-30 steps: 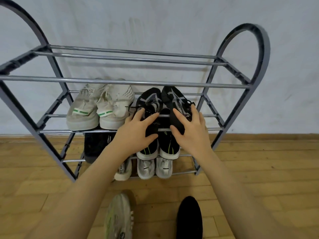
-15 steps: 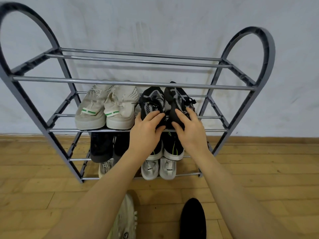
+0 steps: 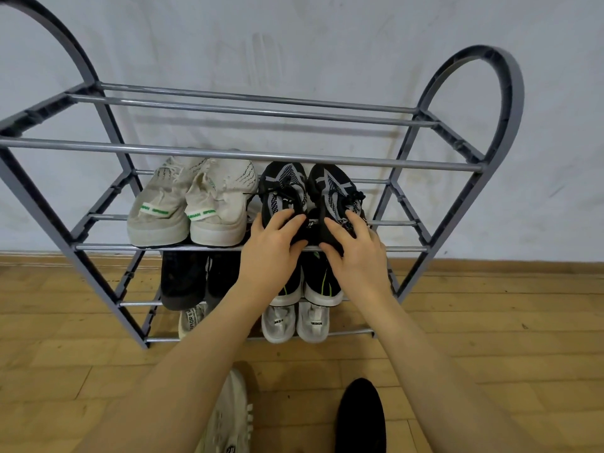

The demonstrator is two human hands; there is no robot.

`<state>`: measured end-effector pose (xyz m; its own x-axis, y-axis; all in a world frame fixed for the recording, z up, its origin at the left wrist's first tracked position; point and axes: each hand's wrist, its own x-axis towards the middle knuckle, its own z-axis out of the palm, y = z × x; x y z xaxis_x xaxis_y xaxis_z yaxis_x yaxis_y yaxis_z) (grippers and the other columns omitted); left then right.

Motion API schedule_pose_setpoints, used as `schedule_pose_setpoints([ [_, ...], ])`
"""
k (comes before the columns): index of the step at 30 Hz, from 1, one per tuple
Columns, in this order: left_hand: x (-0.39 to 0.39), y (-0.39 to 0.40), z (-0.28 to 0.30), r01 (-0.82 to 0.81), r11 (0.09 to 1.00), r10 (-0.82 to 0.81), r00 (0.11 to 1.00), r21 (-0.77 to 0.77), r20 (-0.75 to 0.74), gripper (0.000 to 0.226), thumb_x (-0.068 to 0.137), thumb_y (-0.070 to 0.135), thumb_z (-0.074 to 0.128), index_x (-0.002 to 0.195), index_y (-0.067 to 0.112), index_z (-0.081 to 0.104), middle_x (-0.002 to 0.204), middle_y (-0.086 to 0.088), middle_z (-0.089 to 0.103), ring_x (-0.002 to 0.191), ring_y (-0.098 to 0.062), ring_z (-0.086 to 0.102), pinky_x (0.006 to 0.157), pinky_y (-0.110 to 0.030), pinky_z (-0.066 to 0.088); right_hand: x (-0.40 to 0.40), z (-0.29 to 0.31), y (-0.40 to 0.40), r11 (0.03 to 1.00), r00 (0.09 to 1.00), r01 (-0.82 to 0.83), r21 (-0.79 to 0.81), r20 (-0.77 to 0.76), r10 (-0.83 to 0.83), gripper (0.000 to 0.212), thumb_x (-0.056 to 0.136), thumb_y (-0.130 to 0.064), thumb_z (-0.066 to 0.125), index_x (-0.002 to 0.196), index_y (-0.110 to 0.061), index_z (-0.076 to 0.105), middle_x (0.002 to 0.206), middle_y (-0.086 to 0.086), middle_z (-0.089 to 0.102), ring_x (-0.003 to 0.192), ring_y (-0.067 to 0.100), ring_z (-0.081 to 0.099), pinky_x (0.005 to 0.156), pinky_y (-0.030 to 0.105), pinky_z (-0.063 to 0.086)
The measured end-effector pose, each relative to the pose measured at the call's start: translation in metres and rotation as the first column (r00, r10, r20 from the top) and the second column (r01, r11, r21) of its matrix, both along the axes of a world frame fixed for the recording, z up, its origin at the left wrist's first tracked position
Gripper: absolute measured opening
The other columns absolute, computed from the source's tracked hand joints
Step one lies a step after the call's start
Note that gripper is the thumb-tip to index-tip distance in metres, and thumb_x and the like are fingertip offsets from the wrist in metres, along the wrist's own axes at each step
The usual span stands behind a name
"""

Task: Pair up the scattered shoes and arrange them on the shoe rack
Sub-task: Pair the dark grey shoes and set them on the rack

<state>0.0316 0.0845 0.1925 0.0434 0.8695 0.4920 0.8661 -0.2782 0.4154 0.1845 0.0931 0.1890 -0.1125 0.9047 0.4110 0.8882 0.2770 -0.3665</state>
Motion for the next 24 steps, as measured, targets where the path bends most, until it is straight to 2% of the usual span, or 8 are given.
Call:
schedule_pose_setpoints([
  [8, -0.001, 0.003, -0.004, 0.018, 0.997, -0.012, 0.997, 0.071, -0.072, 0.044, 0.080, 0.017, 0.071, 0.122, 0.010, 0.059, 0.124, -0.011, 0.058, 0.109, -0.056, 0.047, 0.078, -0.056, 0.050, -0.002, 0.003, 0.014, 1.000, 0.998, 0.015, -0.006, 0.055, -0.014, 0.043, 0.090, -0.038, 0.056, 0.132, -0.032, 0.050, 0.146, 0.005, 0.037, 0.118, 0.041, 0.044, 0.095, 0.050, 0.037],
  [10, -0.003, 0.002, -0.005, 0.030, 0.998, -0.025, 0.996, 0.060, -0.085, 0.048, 0.084, 0.018, 0.066, 0.129, 0.012, 0.053, 0.132, -0.011, 0.053, 0.115, -0.056, 0.042, 0.085, -0.057, 0.046, -0.003, 0.003, 0.015, 1.000, 0.998, 0.017, -0.008, 0.067, -0.017, 0.043, 0.090, -0.039, 0.055, 0.132, -0.034, 0.049, 0.146, 0.004, 0.037, 0.117, 0.040, 0.044, 0.095, 0.048, 0.037],
  [13, -0.006, 0.003, -0.008, 0.061, 0.998, -0.060, 0.993, 0.011, -0.099, 0.051, 0.090, 0.018, 0.058, 0.138, 0.014, 0.042, 0.142, -0.010, 0.042, 0.126, -0.052, 0.033, 0.102, -0.056, 0.033, -0.001, 0.002, 0.010, 1.000, 0.998, 0.015, -0.003, 0.064, -0.014, 0.042, 0.091, -0.036, 0.055, 0.132, -0.033, 0.049, 0.145, 0.003, 0.038, 0.118, 0.039, 0.043, 0.097, 0.047, 0.036],
  [16, -0.006, 0.006, -0.007, 0.058, 0.998, -0.061, 0.994, -0.032, -0.090, 0.050, 0.091, 0.016, 0.057, 0.138, 0.013, 0.042, 0.143, -0.011, 0.041, 0.127, -0.052, 0.032, 0.106, -0.055, 0.027, -0.002, 0.001, 0.005, 1.000, 0.999, 0.012, 0.010, 0.036, -0.012, 0.041, 0.091, -0.032, 0.056, 0.131, -0.029, 0.052, 0.143, 0.005, 0.040, 0.116, 0.040, 0.044, 0.096, 0.048, 0.036],
  [18, -0.007, 0.005, -0.005, 0.063, 0.997, -0.067, 0.992, -0.040, -0.109, 0.049, 0.090, 0.017, 0.057, 0.137, 0.013, 0.043, 0.142, -0.011, 0.042, 0.125, -0.053, 0.034, 0.103, -0.057, 0.030, -0.003, 0.002, 0.005, 1.000, 0.999, 0.016, 0.009, 0.038, -0.016, 0.041, 0.091, -0.033, 0.056, 0.131, -0.030, 0.051, 0.143, 0.005, 0.040, 0.116, 0.040, 0.044, 0.095, 0.048, 0.037],
  [21, -0.007, 0.000, -0.001, 0.026, 0.998, -0.034, 0.990, -0.060, -0.137, 0.050, 0.091, 0.022, 0.057, 0.138, 0.019, 0.042, 0.144, -0.005, 0.041, 0.126, -0.052, 0.033, 0.092, -0.057, 0.042, -0.003, 0.002, 0.005, 1.000, 0.998, 0.012, -0.019, 0.070, -0.011, 0.042, 0.092, -0.036, 0.053, 0.134, -0.033, 0.047, 0.147, 0.004, 0.034, 0.120, 0.041, 0.042, 0.098, 0.050, 0.036],
  [24, -0.002, -0.006, 0.003, -0.035, 0.996, 0.019, 0.983, -0.084, -0.183, 0.052, 0.092, 0.027, 0.054, 0.141, 0.023, 0.038, 0.146, -0.003, 0.039, 0.127, -0.050, 0.033, 0.088, -0.056, 0.044, -0.001, -0.001, 0.000, 0.999, 0.998, -0.021, -0.033, 0.059, 0.022, 0.045, 0.094, -0.033, 0.050, 0.138, -0.035, 0.040, 0.153, 0.004, 0.023, 0.128, 0.042, 0.032, 0.102, 0.051, 0.032],
])
